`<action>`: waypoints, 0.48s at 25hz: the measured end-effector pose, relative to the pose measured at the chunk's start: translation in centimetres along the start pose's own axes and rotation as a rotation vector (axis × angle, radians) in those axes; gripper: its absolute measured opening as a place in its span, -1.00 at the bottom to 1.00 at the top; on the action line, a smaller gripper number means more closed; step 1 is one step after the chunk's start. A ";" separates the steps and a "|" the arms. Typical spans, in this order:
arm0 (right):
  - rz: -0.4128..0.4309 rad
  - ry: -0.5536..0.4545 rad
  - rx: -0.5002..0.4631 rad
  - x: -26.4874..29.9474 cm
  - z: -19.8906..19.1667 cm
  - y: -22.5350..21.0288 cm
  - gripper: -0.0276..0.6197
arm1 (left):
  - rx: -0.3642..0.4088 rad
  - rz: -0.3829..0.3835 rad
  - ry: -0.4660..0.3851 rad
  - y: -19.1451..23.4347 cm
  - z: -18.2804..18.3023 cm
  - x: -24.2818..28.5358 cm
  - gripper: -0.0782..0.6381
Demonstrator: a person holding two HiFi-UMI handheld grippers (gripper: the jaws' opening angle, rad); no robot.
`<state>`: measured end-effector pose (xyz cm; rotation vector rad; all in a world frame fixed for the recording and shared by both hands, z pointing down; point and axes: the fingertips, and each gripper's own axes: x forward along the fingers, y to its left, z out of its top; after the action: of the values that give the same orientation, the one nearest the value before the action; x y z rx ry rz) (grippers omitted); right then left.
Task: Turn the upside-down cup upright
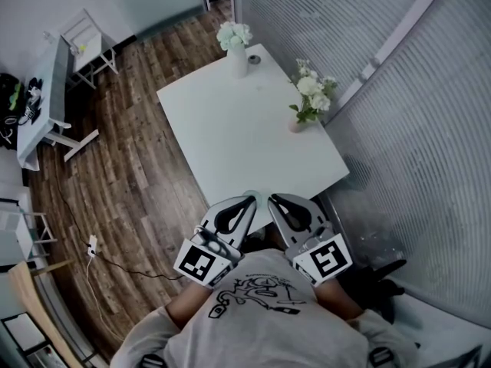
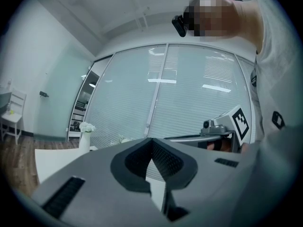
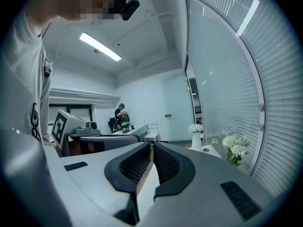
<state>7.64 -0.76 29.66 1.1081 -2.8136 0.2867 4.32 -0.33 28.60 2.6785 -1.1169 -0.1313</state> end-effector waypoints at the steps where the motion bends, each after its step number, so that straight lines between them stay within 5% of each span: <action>1: -0.002 0.004 -0.003 0.2 -0.2 0.0 -0.77 | 0.000 -0.001 0.004 0.3 -0.1 -0.1 -0.77; 12: 0.013 0.130 -0.083 3.0 -3.9 1.3 -0.77 | 0.010 -0.079 0.077 3.1 -2.0 -0.6 -0.77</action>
<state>4.66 -0.99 33.79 1.0167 -2.6937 0.2322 2.14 -1.63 31.30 2.7128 -0.9921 -0.0358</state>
